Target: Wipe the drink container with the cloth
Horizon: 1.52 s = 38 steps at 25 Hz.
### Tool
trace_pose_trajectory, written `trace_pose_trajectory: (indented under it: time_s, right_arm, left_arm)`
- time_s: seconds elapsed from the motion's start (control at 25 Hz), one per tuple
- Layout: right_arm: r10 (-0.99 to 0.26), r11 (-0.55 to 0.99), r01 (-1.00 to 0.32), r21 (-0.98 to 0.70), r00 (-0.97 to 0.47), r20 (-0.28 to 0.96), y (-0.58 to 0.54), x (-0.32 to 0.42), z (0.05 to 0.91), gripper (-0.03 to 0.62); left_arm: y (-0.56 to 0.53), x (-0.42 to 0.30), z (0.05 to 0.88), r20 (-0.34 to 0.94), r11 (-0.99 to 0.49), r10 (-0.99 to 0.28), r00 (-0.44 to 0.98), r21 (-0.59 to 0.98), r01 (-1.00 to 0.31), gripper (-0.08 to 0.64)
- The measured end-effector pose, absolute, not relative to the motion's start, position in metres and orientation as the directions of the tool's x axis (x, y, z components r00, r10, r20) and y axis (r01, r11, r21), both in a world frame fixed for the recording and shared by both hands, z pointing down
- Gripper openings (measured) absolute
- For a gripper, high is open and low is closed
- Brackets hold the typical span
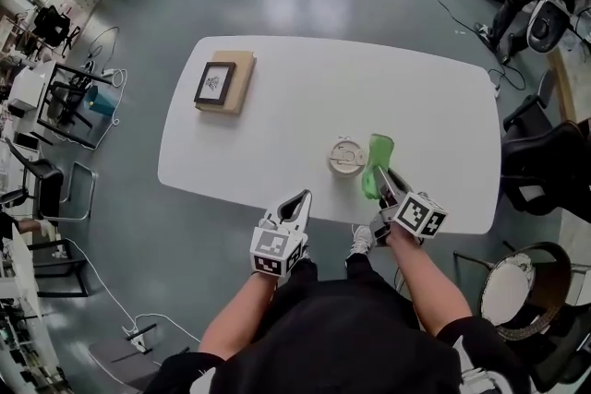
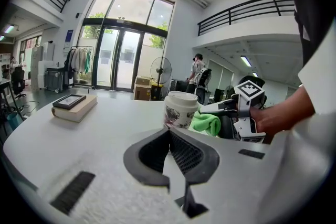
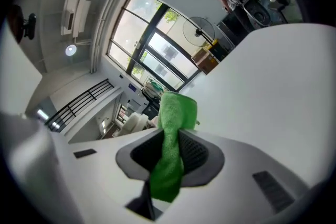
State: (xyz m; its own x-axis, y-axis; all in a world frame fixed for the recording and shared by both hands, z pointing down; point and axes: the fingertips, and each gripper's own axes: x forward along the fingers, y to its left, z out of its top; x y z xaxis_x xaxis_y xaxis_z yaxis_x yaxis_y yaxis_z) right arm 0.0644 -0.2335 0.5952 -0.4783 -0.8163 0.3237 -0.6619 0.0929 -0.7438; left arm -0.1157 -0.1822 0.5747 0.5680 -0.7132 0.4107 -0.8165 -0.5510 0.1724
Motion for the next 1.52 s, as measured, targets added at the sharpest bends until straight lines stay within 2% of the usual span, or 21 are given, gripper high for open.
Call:
trace_pose_trajectory:
  time_s: [0.32,0.52,0.68,0.84,1.0,1.2,1.52]
  right_arm:
    - [-0.877,0.302,-0.782,-0.545,-0.451,0.163,-0.219,0.070,0.511,0.092]
    - [-0.867,0.444,-0.856,-0.264,-0.485,0.115,-0.214,0.055,0.481,0.092]
    - [-0.841,0.529,-0.848,-0.023,-0.528,0.116,-0.205,0.037,0.469,0.092]
    - [-0.819,0.574,-0.788,0.221,-0.551,0.162,-0.197,0.018,0.461,0.092]
    - [-0.796,0.598,-0.697,0.395,-0.572,0.196,-0.189,0.000,0.464,0.092]
    - [-0.768,0.592,-0.510,0.624,-0.590,0.247,-0.176,-0.025,0.475,0.092]
    - [-0.708,0.588,-0.254,0.768,-0.621,0.337,-0.167,-0.047,0.526,0.094]
  left_arm:
    - [-0.181,-0.119,0.578,0.406,-0.574,-0.699,0.588,0.172,-0.801,0.009]
    - [-0.181,-0.124,0.580,0.406,-0.566,-0.705,0.581,0.172,-0.806,0.009]
    - [-0.177,-0.127,0.580,0.407,-0.565,-0.705,0.580,0.171,-0.807,0.009]
    - [-0.175,-0.134,0.582,0.416,-0.551,-0.710,0.568,0.173,-0.816,0.009]
    - [-0.172,-0.138,0.581,0.425,-0.536,-0.715,0.555,0.177,-0.826,0.009]
    - [-0.165,-0.141,0.595,0.433,-0.542,-0.702,0.566,0.192,-0.818,0.009]
    - [-0.167,-0.143,0.606,0.453,-0.552,-0.687,0.568,0.183,-0.814,0.009]
